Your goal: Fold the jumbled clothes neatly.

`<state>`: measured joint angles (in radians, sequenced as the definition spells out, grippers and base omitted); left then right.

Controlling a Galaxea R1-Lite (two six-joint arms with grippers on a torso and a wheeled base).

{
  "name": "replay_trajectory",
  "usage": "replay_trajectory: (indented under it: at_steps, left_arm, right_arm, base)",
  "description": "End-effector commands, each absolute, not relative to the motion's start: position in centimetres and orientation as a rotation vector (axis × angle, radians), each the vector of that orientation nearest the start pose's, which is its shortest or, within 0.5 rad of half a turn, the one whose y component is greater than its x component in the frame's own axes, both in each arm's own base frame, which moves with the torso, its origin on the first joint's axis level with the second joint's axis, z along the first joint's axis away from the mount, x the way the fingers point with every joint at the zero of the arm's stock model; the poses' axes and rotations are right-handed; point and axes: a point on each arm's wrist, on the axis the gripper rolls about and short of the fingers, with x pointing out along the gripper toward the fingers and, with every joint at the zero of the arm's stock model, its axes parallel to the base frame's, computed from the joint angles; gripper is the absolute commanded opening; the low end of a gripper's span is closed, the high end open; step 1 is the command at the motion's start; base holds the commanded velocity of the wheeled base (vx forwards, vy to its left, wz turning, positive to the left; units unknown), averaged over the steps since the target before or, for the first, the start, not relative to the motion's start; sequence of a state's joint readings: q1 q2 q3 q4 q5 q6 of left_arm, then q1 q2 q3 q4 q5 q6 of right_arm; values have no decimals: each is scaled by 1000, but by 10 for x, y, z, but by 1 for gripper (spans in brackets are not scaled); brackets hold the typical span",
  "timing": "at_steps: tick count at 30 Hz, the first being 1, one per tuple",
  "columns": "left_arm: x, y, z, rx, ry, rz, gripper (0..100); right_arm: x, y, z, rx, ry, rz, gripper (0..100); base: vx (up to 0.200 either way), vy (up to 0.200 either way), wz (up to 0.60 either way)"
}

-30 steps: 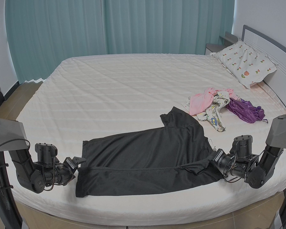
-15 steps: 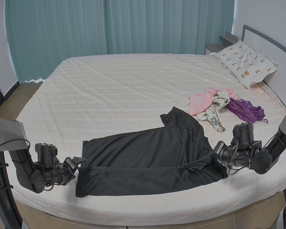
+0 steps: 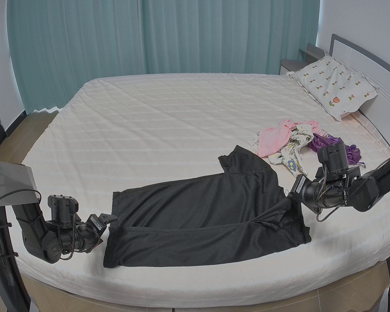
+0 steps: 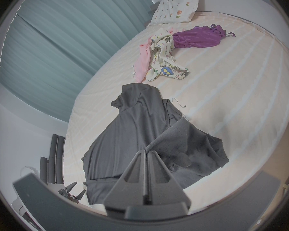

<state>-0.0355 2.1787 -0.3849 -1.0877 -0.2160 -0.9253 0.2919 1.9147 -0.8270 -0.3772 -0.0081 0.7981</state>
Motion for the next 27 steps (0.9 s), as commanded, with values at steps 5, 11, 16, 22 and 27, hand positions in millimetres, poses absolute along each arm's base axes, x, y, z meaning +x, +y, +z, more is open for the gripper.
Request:
replay_trajectory:
  at_steps: [5,11,16,22,27]
  left_arm:
    - [284,-16,-8,-940,773,102,100]
    - [283,-16,-9,-939,775,102,100]
    - [283,-16,-9,-940,774,103,100]
    - [283,-16,-9,-940,774,103,100]
    - [283,-16,-9,-939,775,102,100]
  right_arm:
    - [302,102,107,550,842,-40,0]
    - [281,97,119,507,879,-37,0]
    - [272,93,135,490,894,-33,0]
    - [264,91,133,439,1000,-55,0]
    - [261,89,131,417,1039,-65,0]
  base:
    - [0,0,0]
    - [0,0,0]
    - [0,0,0]
    - [0,0,0]
    - [0,0,0]
